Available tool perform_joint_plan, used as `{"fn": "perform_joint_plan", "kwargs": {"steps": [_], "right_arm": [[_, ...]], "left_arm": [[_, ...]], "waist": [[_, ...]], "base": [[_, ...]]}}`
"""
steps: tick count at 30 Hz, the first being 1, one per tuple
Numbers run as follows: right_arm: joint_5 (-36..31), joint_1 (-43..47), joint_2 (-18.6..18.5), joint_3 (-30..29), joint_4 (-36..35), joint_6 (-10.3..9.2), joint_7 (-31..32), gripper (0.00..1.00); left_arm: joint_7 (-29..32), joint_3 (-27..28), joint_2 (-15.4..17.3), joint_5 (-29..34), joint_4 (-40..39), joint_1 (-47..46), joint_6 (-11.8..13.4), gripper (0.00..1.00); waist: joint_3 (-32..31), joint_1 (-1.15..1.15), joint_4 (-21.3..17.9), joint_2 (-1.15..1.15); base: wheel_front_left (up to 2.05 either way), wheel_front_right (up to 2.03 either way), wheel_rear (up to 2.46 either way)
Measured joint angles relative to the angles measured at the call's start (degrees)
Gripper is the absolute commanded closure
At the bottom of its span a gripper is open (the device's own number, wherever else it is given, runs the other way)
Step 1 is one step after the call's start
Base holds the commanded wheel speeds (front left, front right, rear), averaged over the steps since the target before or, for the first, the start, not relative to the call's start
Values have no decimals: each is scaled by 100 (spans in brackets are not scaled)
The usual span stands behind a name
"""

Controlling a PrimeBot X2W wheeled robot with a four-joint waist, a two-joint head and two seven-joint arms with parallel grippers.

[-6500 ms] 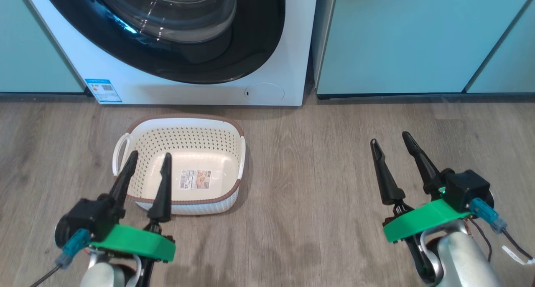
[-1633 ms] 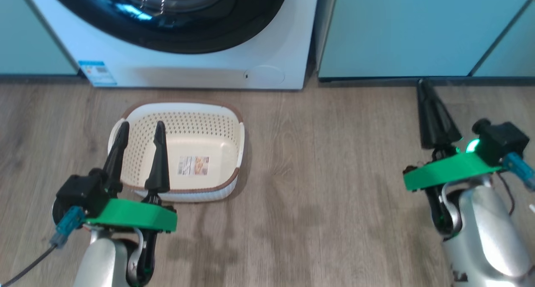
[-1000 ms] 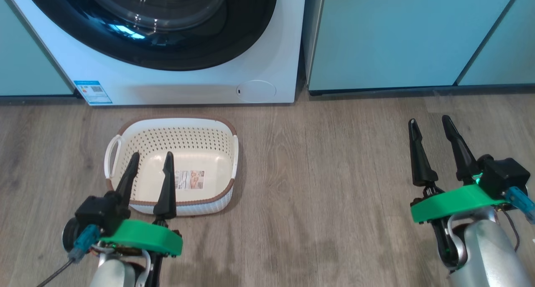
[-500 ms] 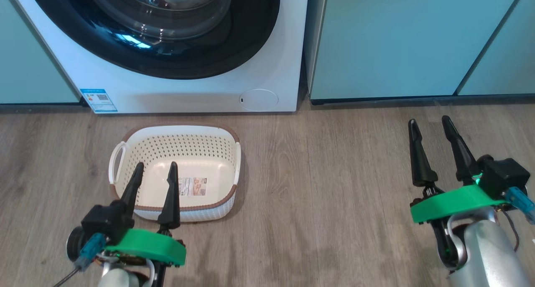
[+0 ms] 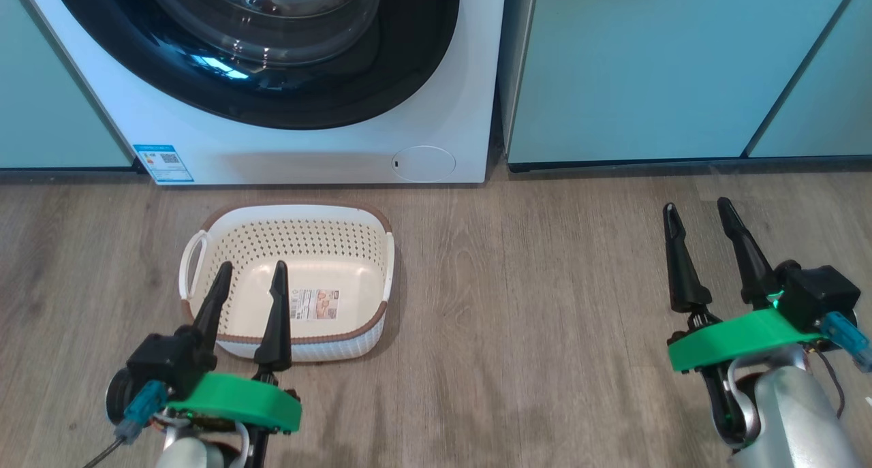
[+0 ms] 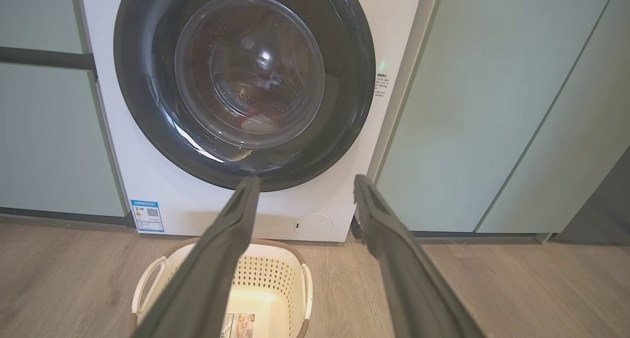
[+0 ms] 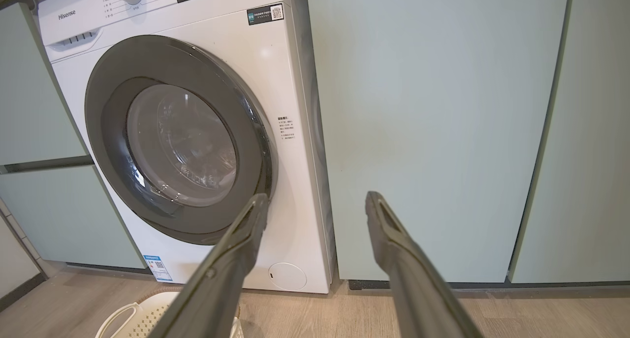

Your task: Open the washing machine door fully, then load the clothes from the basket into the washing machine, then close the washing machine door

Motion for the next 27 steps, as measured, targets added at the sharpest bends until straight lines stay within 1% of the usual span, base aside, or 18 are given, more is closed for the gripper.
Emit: {"fn": "perform_joint_plan", "kwargs": {"steps": [12, 13, 19, 27], "right_arm": [[-3, 0, 0, 0, -1, 0, 0, 0], [-19, 0, 0, 2, -1, 0, 0, 100], [36, 288, 1, 29, 499, 0, 44, 100], [538, 337, 1, 14, 509, 0, 166, 100]], "left_arm": [[0, 16, 0, -59, -3, 0, -1, 0], [0, 19, 0, -70, -7, 0, -21, 100], [60, -33, -19, -136, 494, 252, -10, 100], [172, -22, -18, -639, 514, 279, -46, 100]], "waist": [[32, 0, 21, 0], [36, 0, 24, 0], [35, 0, 28, 0], [24, 0, 39, 0]], "base": [[0, 0, 0], [0, 0, 0], [0, 0, 0], [0, 0, 0]]}}
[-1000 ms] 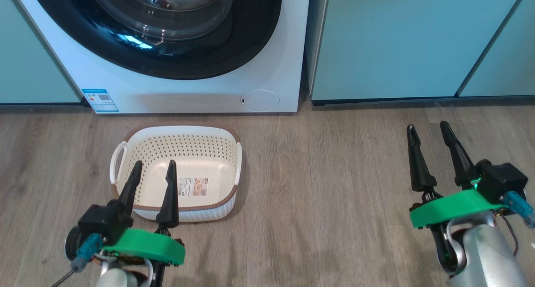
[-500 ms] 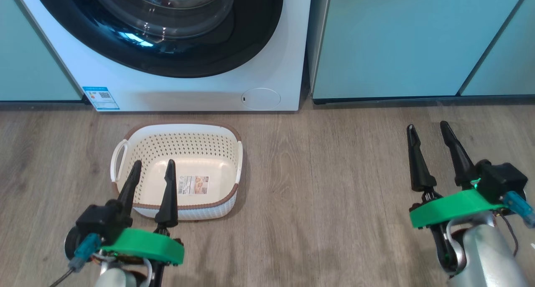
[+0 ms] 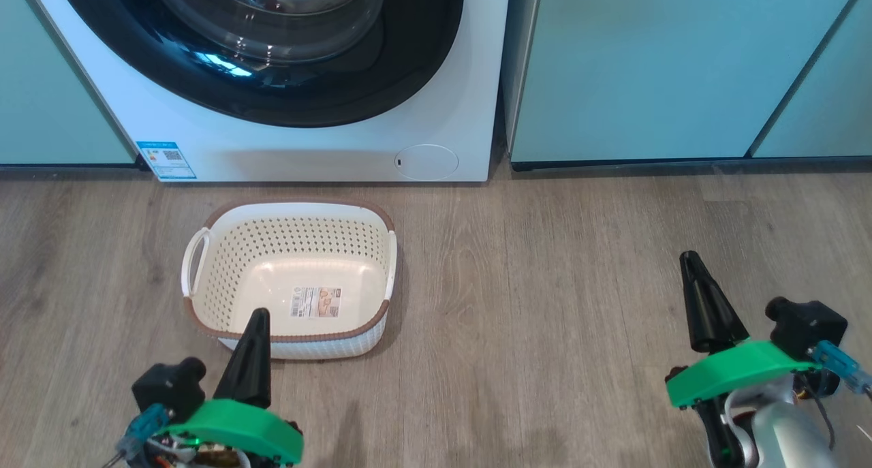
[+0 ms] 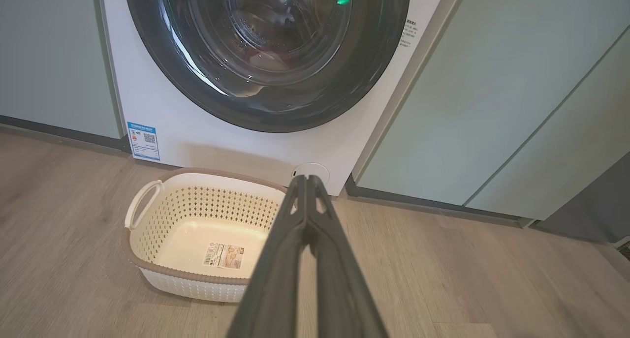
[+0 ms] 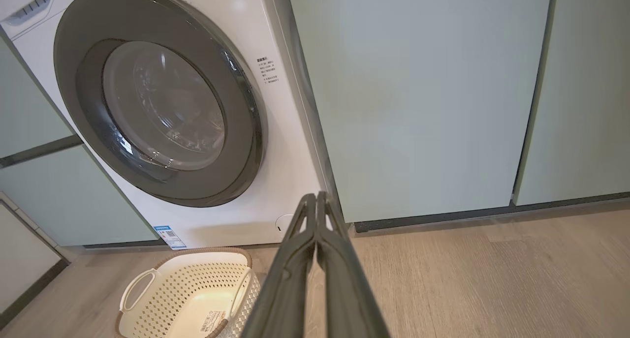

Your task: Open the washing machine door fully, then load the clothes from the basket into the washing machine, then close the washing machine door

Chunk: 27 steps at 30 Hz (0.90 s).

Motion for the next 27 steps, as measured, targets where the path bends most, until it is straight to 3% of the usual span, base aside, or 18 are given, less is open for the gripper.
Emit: {"fn": "perform_joint_plan", "kwargs": {"steps": [27], "right_arm": [[1715, 0, 1, -138, -2, 0, 459, 100]], "left_arm": [[404, 181, 11, -1697, 157, -99, -105, 100]], "waist": [[-35, 0, 37, 0]], "base": [[0, 0, 0]]}}
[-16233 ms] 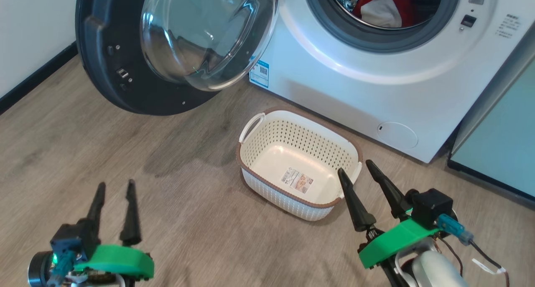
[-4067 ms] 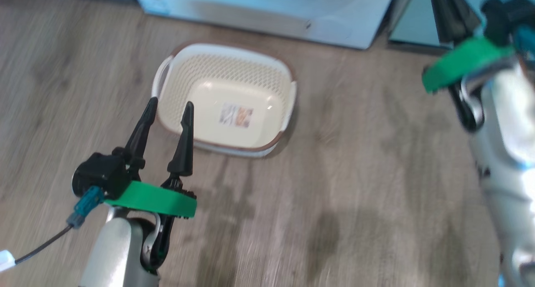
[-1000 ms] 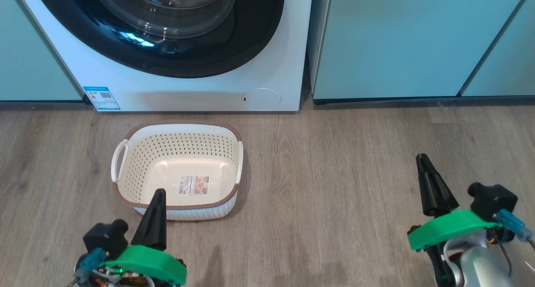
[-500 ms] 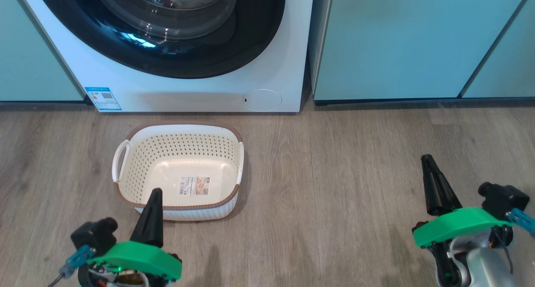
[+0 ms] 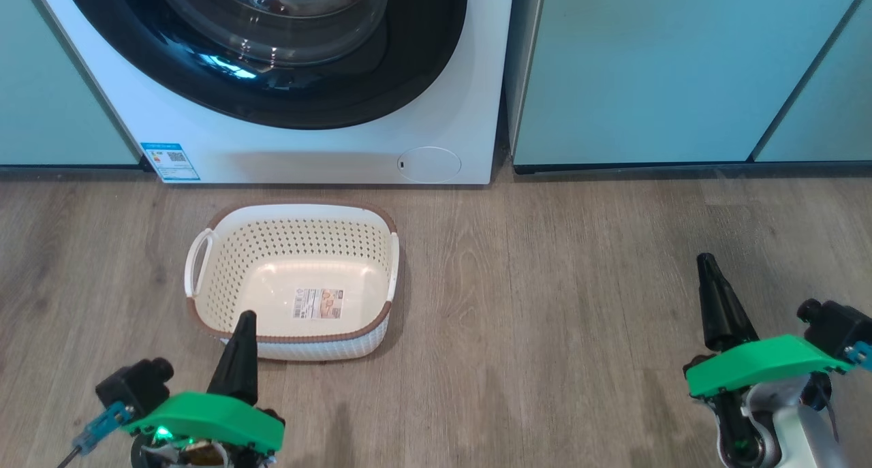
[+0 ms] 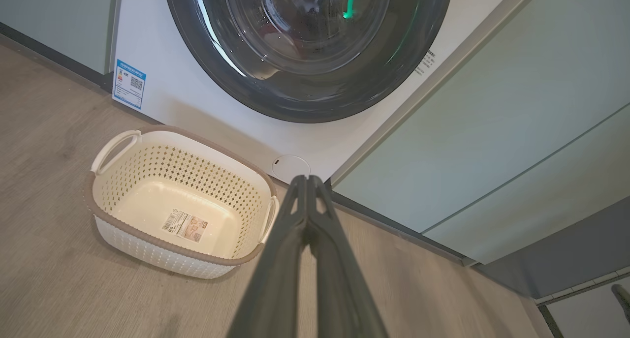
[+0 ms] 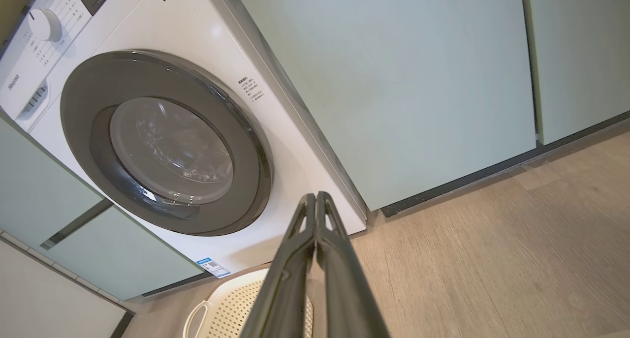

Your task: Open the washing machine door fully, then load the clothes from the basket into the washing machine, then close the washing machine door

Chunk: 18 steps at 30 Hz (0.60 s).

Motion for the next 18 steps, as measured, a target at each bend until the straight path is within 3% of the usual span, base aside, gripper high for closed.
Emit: {"fn": "perform_joint_plan", "kwargs": {"steps": [18], "right_arm": [[1077, 0, 2, -69, 0, 0, 255, 100]], "left_arm": [[264, 131, 7, -1051, 112, -115, -97, 100]], "waist": [[-22, 0, 23, 0]], "base": [[0, 0, 0]]}}
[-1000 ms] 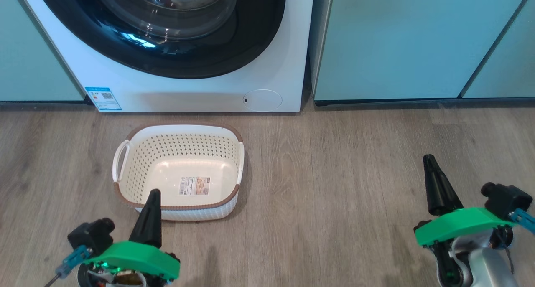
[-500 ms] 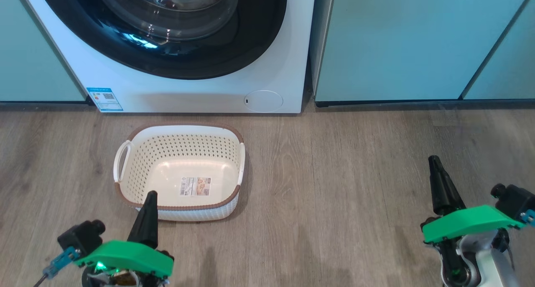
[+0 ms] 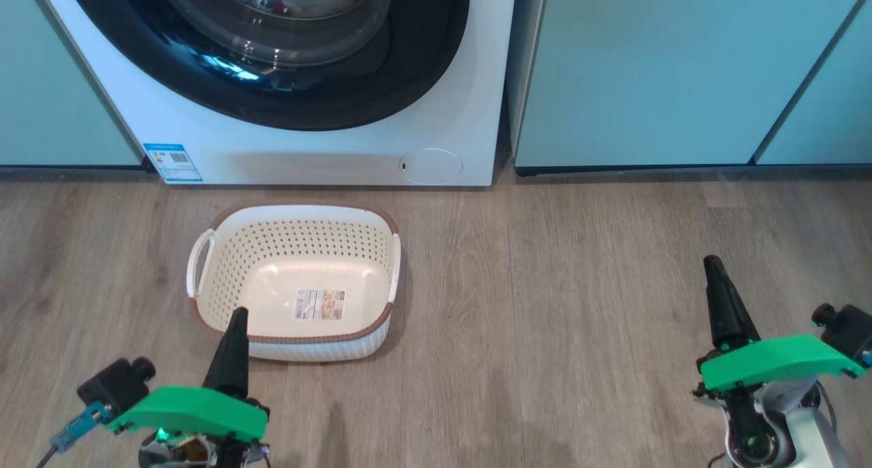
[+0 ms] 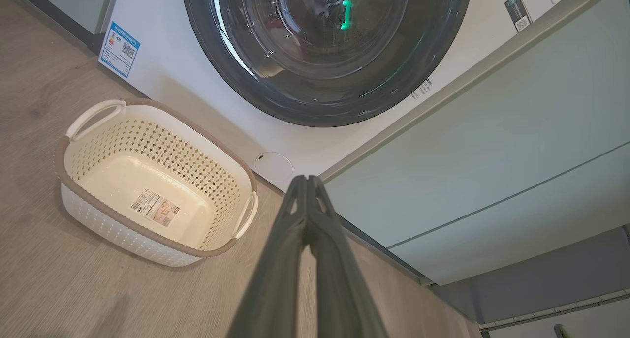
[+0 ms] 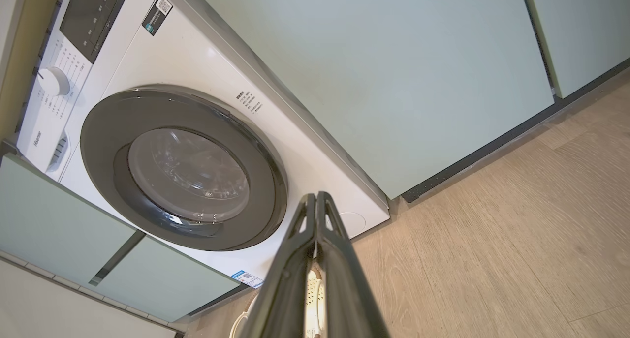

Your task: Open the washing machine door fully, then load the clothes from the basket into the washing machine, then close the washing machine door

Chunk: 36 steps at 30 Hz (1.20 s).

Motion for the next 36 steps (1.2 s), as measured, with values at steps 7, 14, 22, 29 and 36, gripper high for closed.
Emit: {"fn": "perform_joint_plan", "kwargs": {"steps": [7, 14, 22, 29, 36], "right_arm": [[448, 0, 2, -34, 0, 0, 146, 100], [891, 0, 9, -89, 0, -1, 246, 100], [1392, 0, 14, -130, 0, -1, 353, 100], [1908, 0, 18, -163, 0, -1, 521, 100], [2347, 0, 19, -190, 0, -1, 625, 100]], "left_arm": [[111, 48, 2, -433, 41, -16, -52, 100], [205, 82, 4, -857, 62, -100, -56, 100], [353, 169, 5, -1349, 101, -104, -108, 100], [474, 238, 5, -1844, 164, -136, -153, 100], [593, 275, 7, -2268, 194, -220, -180, 100]], "waist": [[-9, 0, 10, 0], [-18, 0, 19, 0], [-28, 0, 30, 0], [-39, 0, 41, 0], [-48, 0, 50, 0]], "base": [[0, 0, 0], [0, 0, 0], [0, 0, 0], [0, 0, 0], [0, 0, 0]]}}
